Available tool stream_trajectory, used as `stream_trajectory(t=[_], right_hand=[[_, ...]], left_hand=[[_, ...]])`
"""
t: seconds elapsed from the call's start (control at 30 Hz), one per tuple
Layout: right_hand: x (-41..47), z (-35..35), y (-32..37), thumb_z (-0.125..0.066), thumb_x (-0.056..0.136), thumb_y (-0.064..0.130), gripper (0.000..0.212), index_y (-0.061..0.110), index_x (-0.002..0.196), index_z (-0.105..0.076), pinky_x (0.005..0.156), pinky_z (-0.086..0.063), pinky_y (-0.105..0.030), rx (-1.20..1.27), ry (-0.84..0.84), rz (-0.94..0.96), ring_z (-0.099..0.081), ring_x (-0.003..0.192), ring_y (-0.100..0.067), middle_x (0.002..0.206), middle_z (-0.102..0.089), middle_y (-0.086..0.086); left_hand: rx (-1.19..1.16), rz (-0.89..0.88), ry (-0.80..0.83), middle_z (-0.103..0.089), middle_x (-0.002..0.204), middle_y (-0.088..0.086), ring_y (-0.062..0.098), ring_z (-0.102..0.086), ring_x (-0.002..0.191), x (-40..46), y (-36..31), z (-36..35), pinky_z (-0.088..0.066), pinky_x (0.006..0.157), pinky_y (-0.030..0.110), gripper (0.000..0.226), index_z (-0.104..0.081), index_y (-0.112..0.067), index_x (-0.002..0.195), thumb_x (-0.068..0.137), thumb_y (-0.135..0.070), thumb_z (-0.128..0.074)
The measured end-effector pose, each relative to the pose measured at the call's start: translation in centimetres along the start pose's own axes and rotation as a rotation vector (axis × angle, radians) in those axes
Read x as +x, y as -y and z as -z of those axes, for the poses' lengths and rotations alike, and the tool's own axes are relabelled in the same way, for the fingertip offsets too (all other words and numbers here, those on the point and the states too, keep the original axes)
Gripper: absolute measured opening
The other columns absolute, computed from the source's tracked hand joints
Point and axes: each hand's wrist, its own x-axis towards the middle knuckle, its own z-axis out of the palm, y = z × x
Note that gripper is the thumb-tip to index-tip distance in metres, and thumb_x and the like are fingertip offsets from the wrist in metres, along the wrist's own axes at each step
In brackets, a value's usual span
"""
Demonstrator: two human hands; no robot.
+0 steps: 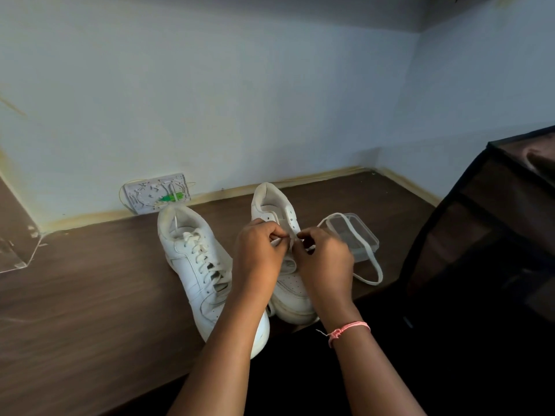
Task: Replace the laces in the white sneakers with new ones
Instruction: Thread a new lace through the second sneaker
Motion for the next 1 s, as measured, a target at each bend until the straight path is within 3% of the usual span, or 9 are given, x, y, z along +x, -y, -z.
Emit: stream_trajectory(t=[0.27,0.4,0.5,0.77,1.0], right_hand=[[0.0,0.5,-0.1,-0.065,0.09,0.025,0.013,0.022,0.099,-0.073,0.063,-0.04,-0.017,0.019,-0.002,-0.034,-0.063,0.079,-0.005,0.093,-0.071,0.009],[0.0,0.5,0.0,-0.066,0.088,0.025,0.012,0.023,0.097,-0.073,0.078,-0.052,-0.031,0.037,-0.023,-0.038,-0.064,0.08,-0.008,0.091,-0.072,0.008],[0.0,0.5,0.0,-0.067,0.087,0.025,0.011,0.023,0.095,-0.073,0.085,-0.052,-0.041,0.06,-0.039,-0.046,-0.065,0.078,-0.01,0.088,-0.072,0.008],[0.1,0.6,0.2,-0.067,0.087,0.026,0.009,0.024,0.093,-0.074,0.085,-0.051,-0.041,0.078,-0.033,-0.044,-0.065,0.074,-0.009,0.084,-0.072,0.009],[0.5,0.6,-0.4,-0.062,0.093,0.03,0.015,0.028,0.104,-0.071,0.09,-0.049,-0.045,0.137,0.019,-0.046,-0.061,0.077,-0.002,0.092,-0.071,0.012]], left_hand=[[-0.061,0.096,0.007,-0.066,0.081,-0.013,0.012,-0.063,0.086,0.0,0.6,-0.7,-0.054,0.074,0.036,0.005,-0.074,-0.03,0.079,0.082,-0.027,-0.076],[-0.034,0.108,-0.007,-0.066,0.08,-0.014,0.011,-0.063,0.087,-0.1,0.5,-0.6,-0.055,0.074,0.04,0.003,-0.074,-0.031,0.079,0.082,-0.032,-0.076],[0.09,0.056,-0.007,-0.063,0.079,-0.015,0.013,-0.06,0.088,-0.1,0.3,-0.6,-0.052,0.075,0.041,0.006,-0.072,-0.027,0.077,0.08,-0.029,-0.077],[0.198,0.044,-0.008,-0.061,0.084,-0.016,0.013,-0.056,0.096,-0.4,-0.2,-0.6,-0.048,0.084,0.039,0.007,-0.069,-0.026,0.08,0.083,-0.029,-0.074],[0.185,0.014,-0.032,-0.062,0.084,-0.014,0.016,-0.057,0.093,-0.6,-0.4,-0.9,-0.046,0.084,0.038,0.007,-0.071,-0.029,0.079,0.081,-0.028,-0.077]])
